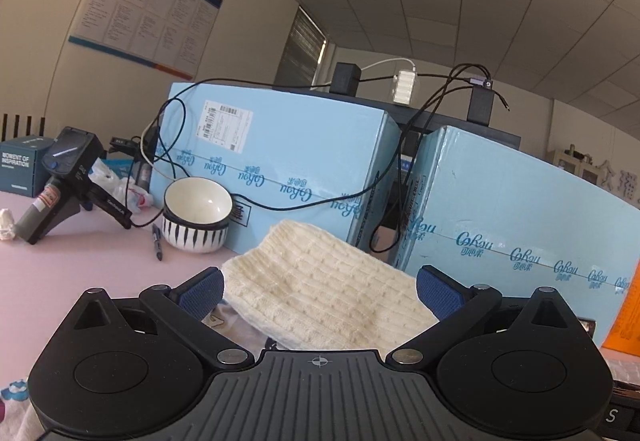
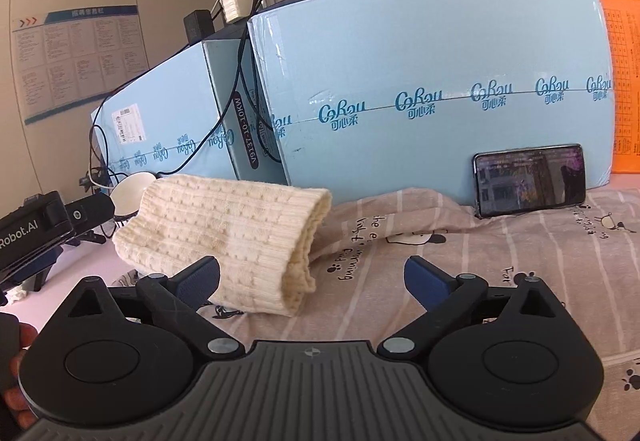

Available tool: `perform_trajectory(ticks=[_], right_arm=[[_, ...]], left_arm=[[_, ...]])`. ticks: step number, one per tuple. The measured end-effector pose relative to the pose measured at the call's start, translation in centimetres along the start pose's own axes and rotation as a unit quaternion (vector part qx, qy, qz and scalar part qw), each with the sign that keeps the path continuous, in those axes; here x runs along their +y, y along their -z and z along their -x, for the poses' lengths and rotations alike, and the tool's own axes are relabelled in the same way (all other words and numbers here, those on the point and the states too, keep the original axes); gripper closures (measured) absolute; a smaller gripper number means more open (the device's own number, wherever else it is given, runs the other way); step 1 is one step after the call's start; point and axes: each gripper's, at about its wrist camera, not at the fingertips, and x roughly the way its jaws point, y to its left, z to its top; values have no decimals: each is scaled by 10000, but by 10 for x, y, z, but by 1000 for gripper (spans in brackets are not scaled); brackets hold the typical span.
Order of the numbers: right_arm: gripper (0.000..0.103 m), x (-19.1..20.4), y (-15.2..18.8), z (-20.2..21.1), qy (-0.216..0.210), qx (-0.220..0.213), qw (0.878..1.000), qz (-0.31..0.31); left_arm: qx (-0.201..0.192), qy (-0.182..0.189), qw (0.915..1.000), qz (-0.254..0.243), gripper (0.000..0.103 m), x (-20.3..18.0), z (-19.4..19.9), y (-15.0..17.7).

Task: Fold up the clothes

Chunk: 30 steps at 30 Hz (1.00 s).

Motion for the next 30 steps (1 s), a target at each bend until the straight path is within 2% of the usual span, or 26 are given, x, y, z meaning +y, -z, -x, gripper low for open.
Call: perform_trajectory(ticks=[2, 6, 9, 15, 18, 21, 26, 30], right_arm=[[2, -8, 5, 7, 24, -252, 9997, 10], [2, -18, 13, 14, -29, -383, 9993, 35], [2, -15, 16, 18, -39, -504, 9986, 124], [0, -4, 23, 20, -137, -612, 9970, 446], [0, 2, 25, 22, -142, -669, 9956, 648], [0, 12, 28, 23, -118, -738, 9928, 935], [0, 21, 32, 29, -105, -948, 9876, 1244], [0, 20, 31, 27, -123, -889, 9884, 1228]], left_arm=[[-150, -170, 9996, -167, 0, -10, 7, 8], [-183, -487, 9968, -611, 0, -24, 13, 21], [-189, -770, 9940, -759, 0, -23, 17, 29], [-607, -1143, 9900, -566, 0, -15, 28, 31], [-498, -1061, 9915, -563, 0, -14, 24, 30], [-617, -932, 9925, -502, 0, -13, 29, 30], [-855, -1003, 9899, -532, 0, -13, 36, 30], [-880, -1096, 9878, -666, 0, -17, 35, 31]])
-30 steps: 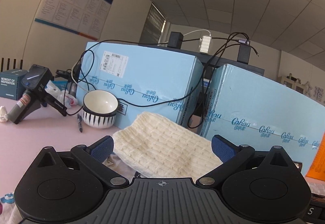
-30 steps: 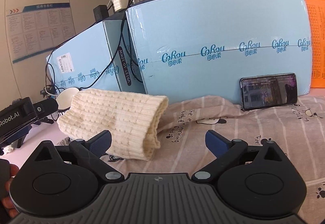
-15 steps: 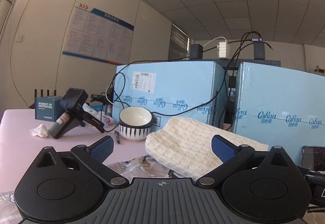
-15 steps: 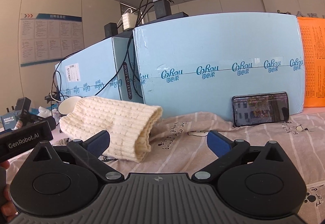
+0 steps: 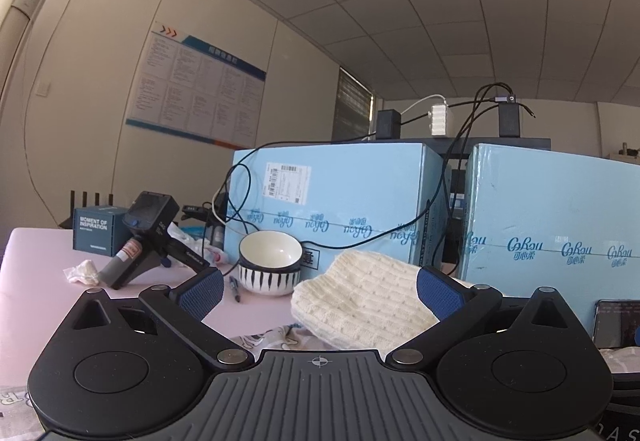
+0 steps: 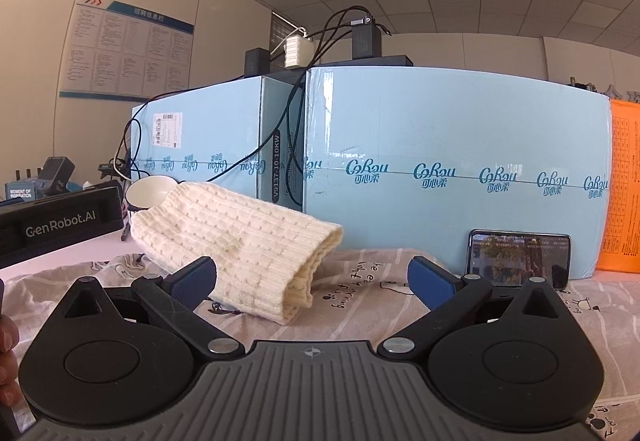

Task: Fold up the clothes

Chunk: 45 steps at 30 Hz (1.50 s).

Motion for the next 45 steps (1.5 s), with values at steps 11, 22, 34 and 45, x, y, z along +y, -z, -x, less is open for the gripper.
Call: perform_trajectory(ticks=[11, 22, 34, 45], right_arm=[[0, 0, 0, 0, -70, 24, 10000, -20], [0, 2, 0, 0, -65, 39, 10000, 9], [0, 1, 0, 1, -88, 43, 10000, -2], [0, 0, 0, 0, -111, 29, 9999, -26]], left_arm=[[164, 147, 9997, -70, 0, -2, -5, 2], [165, 201, 9997, -40, 0, -2, -5, 2], [223, 251, 9994, -33, 0, -2, -7, 2], [290, 275, 9992, -35, 0, -3, -9, 3]])
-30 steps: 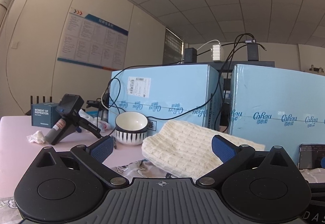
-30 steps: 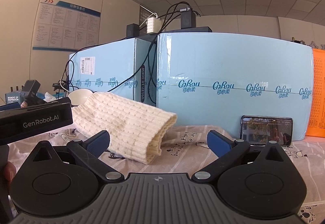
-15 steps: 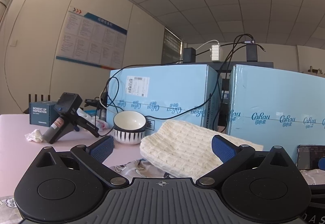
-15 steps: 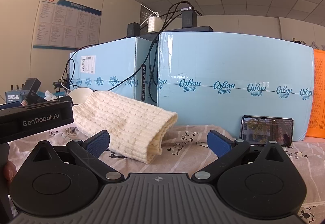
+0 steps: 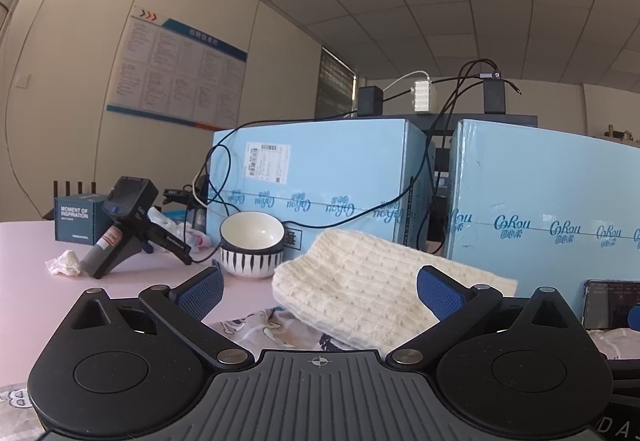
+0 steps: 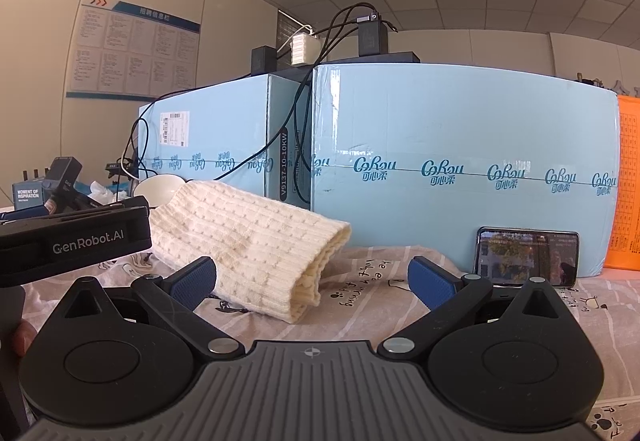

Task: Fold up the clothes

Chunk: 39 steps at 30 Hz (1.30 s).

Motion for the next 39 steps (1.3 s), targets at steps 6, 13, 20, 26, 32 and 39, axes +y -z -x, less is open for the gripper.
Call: perform_trajectory(ticks=[6, 13, 20, 26, 32, 39], right_arm=[[0, -1, -1, -1, -9, 9, 10000, -3], [0, -2, 0, -1, -11, 4, 10000, -18], [0, -1, 0, -1, -19, -2, 10000, -18], [0, -1, 0, -1, -23, 10, 10000, -18], [0, 0, 1, -1, -23, 26, 10000, -12], [0, 0, 0, -1, -29, 49, 10000, 19]], left_arm=[[37, -38, 10000, 30, 0, 1, -1, 0], [14, 25, 10000, 36, 0, 1, 0, 0], [-10, 102, 9999, 88, 0, 2, 1, -1], [33, 140, 9998, 122, 0, 3, 0, 0], [63, 137, 9998, 129, 0, 4, -1, 0], [71, 195, 9997, 111, 0, 3, -1, 0]])
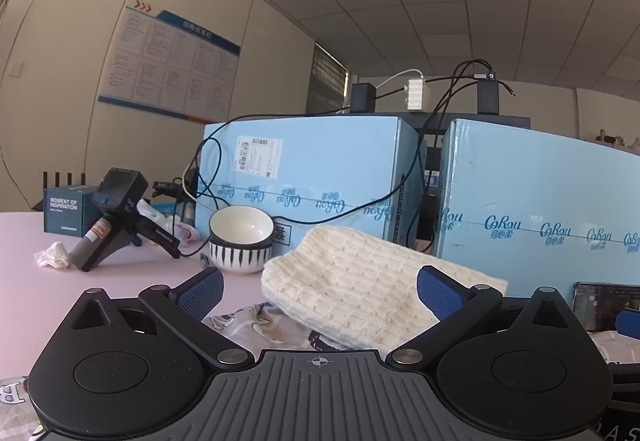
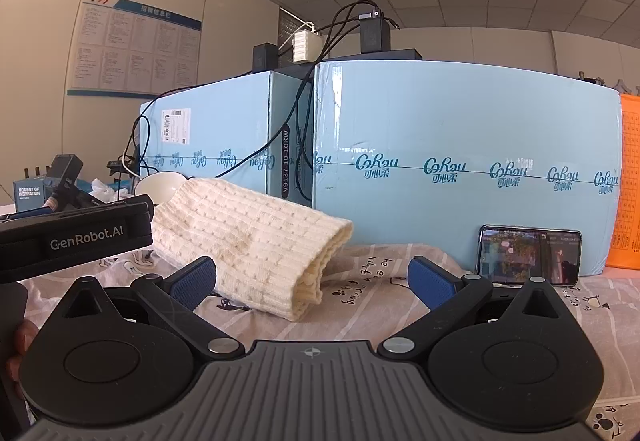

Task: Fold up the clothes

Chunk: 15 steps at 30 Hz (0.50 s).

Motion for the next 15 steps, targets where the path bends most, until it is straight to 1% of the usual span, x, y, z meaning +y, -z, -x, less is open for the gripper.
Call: perform_trajectory(ticks=[15], right_arm=[[0, 1, -1, -2, -14, 37, 10000, 9]], left_arm=[[2, 44, 10000, -6, 0, 0, 1, 0]])
